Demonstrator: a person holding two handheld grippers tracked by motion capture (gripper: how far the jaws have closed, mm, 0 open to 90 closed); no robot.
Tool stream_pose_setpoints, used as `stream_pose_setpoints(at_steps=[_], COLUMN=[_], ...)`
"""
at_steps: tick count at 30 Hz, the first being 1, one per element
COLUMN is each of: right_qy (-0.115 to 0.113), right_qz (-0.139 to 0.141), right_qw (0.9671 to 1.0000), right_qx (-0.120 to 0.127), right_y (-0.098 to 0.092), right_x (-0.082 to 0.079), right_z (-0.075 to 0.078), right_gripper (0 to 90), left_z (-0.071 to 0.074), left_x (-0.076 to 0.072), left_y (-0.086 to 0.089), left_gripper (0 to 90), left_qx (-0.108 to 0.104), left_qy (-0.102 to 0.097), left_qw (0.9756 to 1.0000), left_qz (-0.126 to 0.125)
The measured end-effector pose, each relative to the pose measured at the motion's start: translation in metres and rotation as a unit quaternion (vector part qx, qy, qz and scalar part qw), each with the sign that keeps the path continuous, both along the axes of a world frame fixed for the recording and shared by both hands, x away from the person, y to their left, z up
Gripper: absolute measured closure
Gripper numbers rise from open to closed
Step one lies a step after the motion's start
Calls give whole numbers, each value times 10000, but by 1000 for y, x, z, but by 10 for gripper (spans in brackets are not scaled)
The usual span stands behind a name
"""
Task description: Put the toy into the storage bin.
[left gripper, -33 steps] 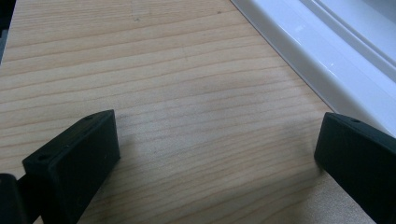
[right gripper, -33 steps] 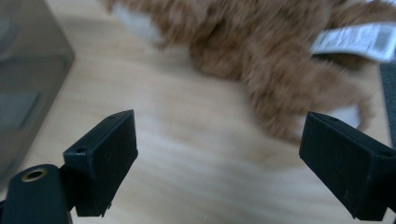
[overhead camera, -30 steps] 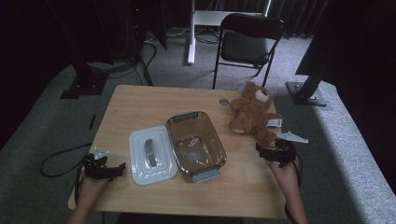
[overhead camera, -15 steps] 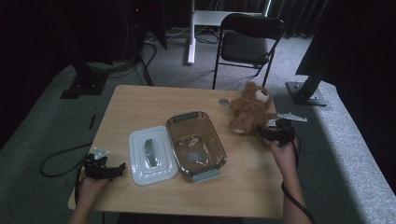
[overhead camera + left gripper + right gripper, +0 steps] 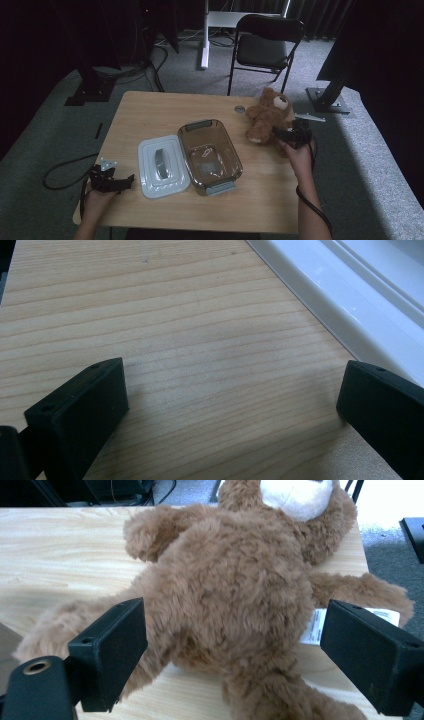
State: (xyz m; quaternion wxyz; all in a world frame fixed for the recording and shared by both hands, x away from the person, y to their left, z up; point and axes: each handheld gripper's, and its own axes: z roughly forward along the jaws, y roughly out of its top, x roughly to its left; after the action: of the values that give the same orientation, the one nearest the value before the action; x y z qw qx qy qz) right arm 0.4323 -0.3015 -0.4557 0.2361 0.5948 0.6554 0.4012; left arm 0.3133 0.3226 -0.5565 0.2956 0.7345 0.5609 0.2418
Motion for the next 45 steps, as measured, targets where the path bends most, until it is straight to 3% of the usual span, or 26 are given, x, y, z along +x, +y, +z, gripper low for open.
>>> stream_pose_setpoints(at_steps=[7,11,20,27,32,35,39,43,45], right_qy=[-88,-29,134,356,696,763,831,945,1070], right_qz=[-13,-53,-114,-331,-340,-278,-153,-115,-118], right_qw=[9999,10000,9998,9986,9965,9965,9961,9955,9942], right_qx=[99,-12,94,214,303,211,268,10,15], right_y=[4,6,11,8,9,14,19,25,27], right_x=[9,17,38,58,70,72,74,76,77], right_z=[11,13,12,-3,-21,-30,-35,-40,-44], right_gripper=[107,107,107,106,106,106,106,103,103], left_z=[0,0,0,0,0,0,0,0,0], left_x=[0,0,0,0,0,0,0,0,0], left_y=[0,0,-1,-1,-1,-1,-1,-1,-1], left_gripper=[6,6,6,6,6,6,6,6,6], left_qx=[6,5,4,2,4,3,4,4,2], left_qy=[-3,-4,-4,-4,-4,-4,-3,-5,-4], left_qw=[10000,10000,10000,10000,10000,10000,10000,10000,10000], left_qz=[-3,5,22,23,21,22,22,22,22])
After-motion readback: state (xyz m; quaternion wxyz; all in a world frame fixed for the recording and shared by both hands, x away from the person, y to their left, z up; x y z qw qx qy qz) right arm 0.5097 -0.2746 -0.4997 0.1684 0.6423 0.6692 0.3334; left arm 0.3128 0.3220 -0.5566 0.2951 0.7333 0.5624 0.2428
